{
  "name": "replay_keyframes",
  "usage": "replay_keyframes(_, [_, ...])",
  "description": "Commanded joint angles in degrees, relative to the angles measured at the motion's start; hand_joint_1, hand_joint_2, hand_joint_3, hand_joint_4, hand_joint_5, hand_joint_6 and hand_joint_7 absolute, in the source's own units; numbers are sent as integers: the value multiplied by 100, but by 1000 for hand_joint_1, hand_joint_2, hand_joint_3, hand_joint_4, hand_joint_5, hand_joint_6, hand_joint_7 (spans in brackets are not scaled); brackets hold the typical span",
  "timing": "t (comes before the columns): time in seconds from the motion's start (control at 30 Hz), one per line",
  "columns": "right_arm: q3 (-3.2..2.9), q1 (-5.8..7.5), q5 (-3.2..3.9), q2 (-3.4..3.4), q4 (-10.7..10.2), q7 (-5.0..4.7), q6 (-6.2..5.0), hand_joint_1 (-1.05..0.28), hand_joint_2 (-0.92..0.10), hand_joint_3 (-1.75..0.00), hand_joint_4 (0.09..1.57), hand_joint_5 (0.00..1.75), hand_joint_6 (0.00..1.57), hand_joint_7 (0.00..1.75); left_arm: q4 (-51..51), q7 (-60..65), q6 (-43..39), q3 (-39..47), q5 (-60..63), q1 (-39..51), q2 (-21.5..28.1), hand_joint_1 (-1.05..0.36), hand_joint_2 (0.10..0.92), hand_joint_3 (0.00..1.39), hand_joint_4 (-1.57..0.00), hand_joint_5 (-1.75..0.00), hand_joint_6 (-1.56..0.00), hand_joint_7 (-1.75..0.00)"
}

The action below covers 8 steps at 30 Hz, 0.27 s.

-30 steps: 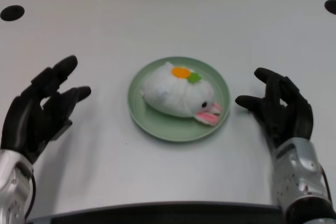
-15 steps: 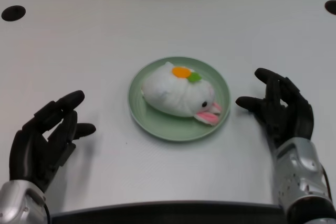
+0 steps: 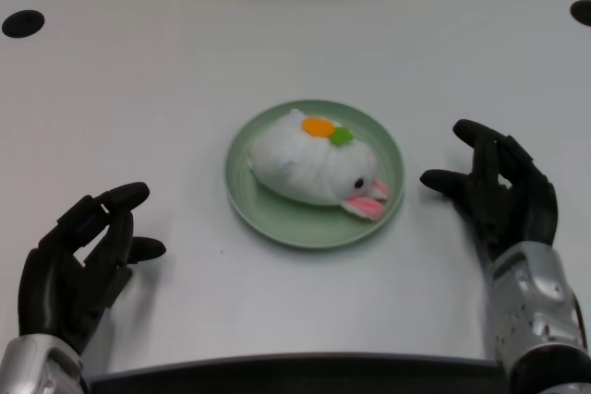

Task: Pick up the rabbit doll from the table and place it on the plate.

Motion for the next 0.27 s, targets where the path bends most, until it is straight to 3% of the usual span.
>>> replay_keyframes(0.03, [-13, -57, -3, 6, 45, -66, 39, -406, -921, -433, 711, 1153, 635, 844, 115, 2, -40, 73, -41, -10, -7, -478, 921, 495, -424, -1565, -585, -732])
replay_keyframes(0.13, [-44, -83, 38, 11, 75, -49, 70, -406, -921, -425, 700, 1155, 622, 854, 177, 0, -46, 102, -31, -35, -1, -485, 921, 494, -397, -1541, -569, -721])
replay_keyframes(0.27, [-36, -109, 24, -4, 121, -35, 61, -405, -921, -431, 700, 1163, 618, 869, 230, -3, -40, 99, 9, -82, 32, -493, 921, 498, -412, -1547, -567, -724])
